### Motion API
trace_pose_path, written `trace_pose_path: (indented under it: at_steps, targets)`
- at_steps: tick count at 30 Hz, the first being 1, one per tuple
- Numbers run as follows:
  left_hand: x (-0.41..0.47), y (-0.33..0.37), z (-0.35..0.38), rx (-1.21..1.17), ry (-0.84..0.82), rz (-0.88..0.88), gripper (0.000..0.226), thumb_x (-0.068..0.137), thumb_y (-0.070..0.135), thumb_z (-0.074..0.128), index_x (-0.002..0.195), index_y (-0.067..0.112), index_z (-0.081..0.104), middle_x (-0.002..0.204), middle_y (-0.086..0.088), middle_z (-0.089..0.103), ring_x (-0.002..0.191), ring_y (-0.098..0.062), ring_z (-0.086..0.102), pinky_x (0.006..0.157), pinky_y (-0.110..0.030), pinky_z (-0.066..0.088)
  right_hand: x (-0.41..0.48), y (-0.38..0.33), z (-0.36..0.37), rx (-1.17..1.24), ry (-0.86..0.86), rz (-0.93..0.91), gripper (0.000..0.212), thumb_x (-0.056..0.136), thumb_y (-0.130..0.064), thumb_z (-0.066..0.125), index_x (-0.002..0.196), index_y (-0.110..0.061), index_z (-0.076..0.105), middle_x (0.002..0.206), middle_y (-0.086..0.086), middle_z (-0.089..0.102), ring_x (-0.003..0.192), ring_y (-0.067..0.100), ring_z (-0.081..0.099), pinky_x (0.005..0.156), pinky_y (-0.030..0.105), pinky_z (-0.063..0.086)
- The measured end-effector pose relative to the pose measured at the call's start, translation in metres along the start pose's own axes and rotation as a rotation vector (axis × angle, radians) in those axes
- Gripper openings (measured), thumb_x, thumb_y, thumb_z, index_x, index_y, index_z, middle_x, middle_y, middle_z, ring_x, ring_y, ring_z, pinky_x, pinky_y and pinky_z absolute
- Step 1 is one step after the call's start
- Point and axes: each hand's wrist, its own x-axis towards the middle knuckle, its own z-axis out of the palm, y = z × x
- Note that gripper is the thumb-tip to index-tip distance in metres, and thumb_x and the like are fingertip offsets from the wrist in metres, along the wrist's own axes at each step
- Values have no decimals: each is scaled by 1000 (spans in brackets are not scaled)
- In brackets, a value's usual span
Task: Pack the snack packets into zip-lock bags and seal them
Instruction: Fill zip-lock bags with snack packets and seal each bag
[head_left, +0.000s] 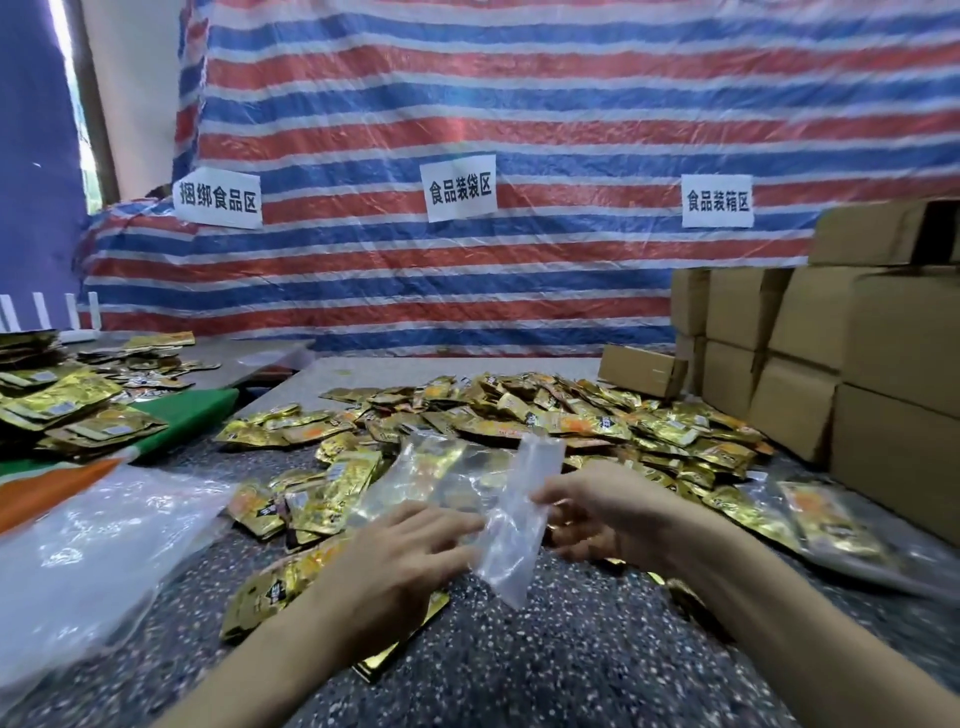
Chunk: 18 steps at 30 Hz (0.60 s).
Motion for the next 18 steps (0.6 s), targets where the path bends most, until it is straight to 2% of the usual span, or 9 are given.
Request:
trace_pose_path:
  at_steps: [2, 4, 6, 8, 10, 13, 15, 16, 18]
  targets:
    - [1, 0, 0, 16, -13, 18, 41, 86, 8, 41, 99, 24, 77, 116, 5, 72, 99, -9, 70, 85, -24, 54, -2, 2, -4, 23, -28, 34, 13, 94, -13, 62, 99, 0, 61, 64, 6, 62, 52, 18, 57, 52, 29, 55]
    - [2, 3, 1, 15, -22, 32, 42, 83, 10, 43, 102, 28, 76, 112, 7, 73, 98, -9, 69, 87, -24, 52, -5, 3, -5, 33, -54, 45, 17, 94, -16, 66, 99, 1, 68, 76, 12, 71, 60, 21, 63, 57, 31, 58]
    - [5, 5, 3, -9, -33, -21, 45, 77, 13, 45, 105, 32, 73, 116, 11, 71, 106, -8, 66, 95, -26, 49, -6, 6, -2, -3, -60, 10, 12, 92, -12, 69, 95, -1, 74, 88, 15, 75, 68, 21, 68, 59, 33, 59]
    - [9, 8, 5, -238, -41, -175, 52, 73, 5, 49, 110, 34, 70, 121, 17, 68, 112, -4, 61, 100, -27, 46, -6, 12, 3, -57, -45, -38, 7, 90, -9, 71, 92, -3, 76, 93, 14, 76, 73, 18, 70, 61, 35, 61]
    - [13, 11, 8, -499, -40, -323, 62, 73, -6, 47, 115, 36, 66, 118, 21, 68, 108, 2, 60, 94, -19, 46, -7, 16, 12, -66, -64, -66, 11, 90, -14, 73, 93, -4, 76, 90, 10, 77, 73, 16, 71, 64, 38, 62]
    - [19, 17, 14, -649, -45, -416, 63, 72, -4, 44, 112, 39, 67, 119, 22, 66, 108, 8, 56, 89, -8, 40, -7, 21, 25, -53, -55, -109, 17, 87, -16, 77, 96, -2, 75, 87, 7, 73, 64, 11, 70, 62, 33, 60]
    - [17, 19, 17, -822, -105, -567, 50, 72, 8, 47, 98, 41, 73, 114, 24, 66, 107, 8, 56, 88, -14, 42, -7, 24, 28, -58, 15, -186, 17, 84, -10, 78, 96, 1, 72, 93, 13, 71, 63, 13, 70, 62, 29, 59]
    - [17, 19, 17, -933, -111, -659, 40, 73, 15, 50, 95, 36, 76, 109, 22, 68, 103, 6, 60, 86, -19, 44, -7, 24, 28, -70, 51, -229, 14, 84, -6, 77, 93, 3, 71, 92, 17, 71, 63, 15, 70, 61, 29, 59]
    - [19, 17, 17, -1200, -36, -839, 31, 73, 33, 58, 87, 15, 78, 102, 7, 75, 96, -7, 68, 86, -31, 49, -9, 23, 28, -102, 97, -292, 8, 85, -3, 74, 88, 3, 70, 89, 20, 72, 63, 18, 70, 63, 31, 61]
